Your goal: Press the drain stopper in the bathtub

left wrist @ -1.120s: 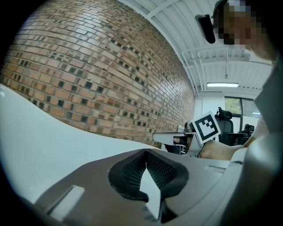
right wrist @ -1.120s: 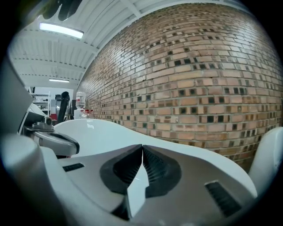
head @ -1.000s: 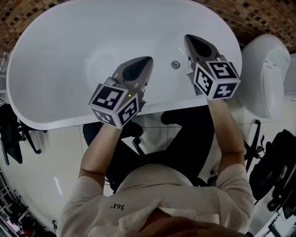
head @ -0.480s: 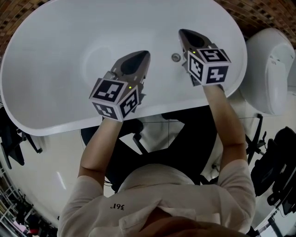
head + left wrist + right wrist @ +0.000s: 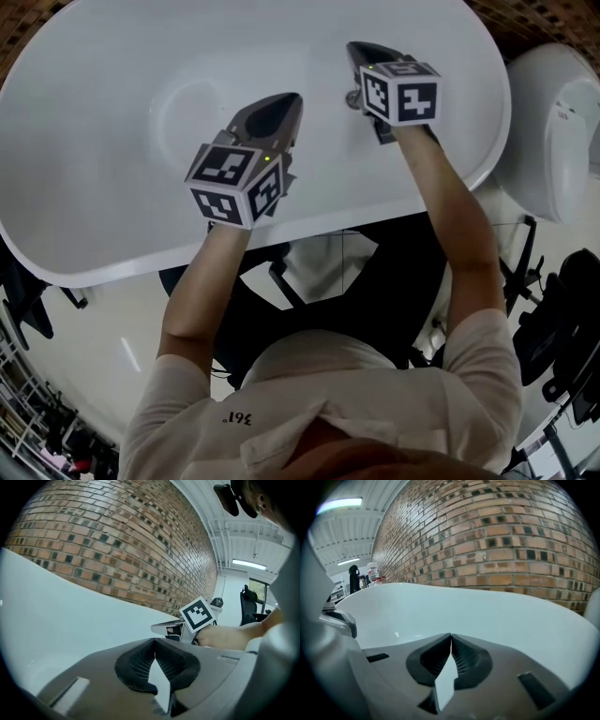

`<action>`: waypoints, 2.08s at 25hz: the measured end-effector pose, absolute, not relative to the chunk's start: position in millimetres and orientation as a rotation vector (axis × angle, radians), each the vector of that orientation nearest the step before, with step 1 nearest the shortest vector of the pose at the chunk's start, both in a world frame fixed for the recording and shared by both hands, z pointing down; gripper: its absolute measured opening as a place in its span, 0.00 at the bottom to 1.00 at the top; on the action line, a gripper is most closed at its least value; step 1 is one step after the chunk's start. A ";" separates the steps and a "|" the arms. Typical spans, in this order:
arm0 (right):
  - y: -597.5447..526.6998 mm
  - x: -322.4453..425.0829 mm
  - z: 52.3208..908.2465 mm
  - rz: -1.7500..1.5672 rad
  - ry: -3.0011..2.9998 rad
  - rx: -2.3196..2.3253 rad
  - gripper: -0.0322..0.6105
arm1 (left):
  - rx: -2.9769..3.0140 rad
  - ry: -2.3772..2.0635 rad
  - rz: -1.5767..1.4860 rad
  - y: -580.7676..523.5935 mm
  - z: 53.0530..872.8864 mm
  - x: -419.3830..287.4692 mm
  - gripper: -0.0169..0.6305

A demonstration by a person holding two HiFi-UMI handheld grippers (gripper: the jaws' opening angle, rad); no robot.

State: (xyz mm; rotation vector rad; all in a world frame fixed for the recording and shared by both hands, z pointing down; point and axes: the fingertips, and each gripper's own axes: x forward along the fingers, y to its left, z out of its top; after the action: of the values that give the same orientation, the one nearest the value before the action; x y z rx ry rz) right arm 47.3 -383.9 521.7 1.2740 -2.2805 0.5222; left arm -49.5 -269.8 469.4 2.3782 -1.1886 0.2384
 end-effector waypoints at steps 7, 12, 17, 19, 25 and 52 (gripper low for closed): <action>-397.5 53.0 562.7 0.570 -2.208 1.255 0.08 | 2.365 -1.151 0.250 -286.3 482.4 -43.0 0.04; -415.3 67.6 602.0 0.561 -2.115 1.245 0.08 | 2.356 -1.107 0.246 -293.0 491.5 -33.5 0.04; -437.7 80.8 649.3 0.529 -2.021 1.143 0.08 | 2.355 -1.084 0.265 -302.8 497.0 -26.3 0.04; -446.7 86.8 668.7 0.509 -1.973 1.109 0.08 | 2.363 -1.080 0.275 -307.1 498.1 -22.6 0.04; -436.6 80.5 744.9 0.591 -1.928 0.959 0.08 | 2.344 -1.028 0.300 -299.9 514.9 -18.0 0.04; -369.4 132.9 928.4 0.888 -1.520 0.738 0.08 | 2.289 -0.917 0.314 -286.2 536.7 4.4 0.04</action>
State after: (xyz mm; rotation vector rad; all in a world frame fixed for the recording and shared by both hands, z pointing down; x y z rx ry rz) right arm 132.9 -369.4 928.4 0.7379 -1.5198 0.8882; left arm 4.4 -286.2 536.7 2.2886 -0.9168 0.3137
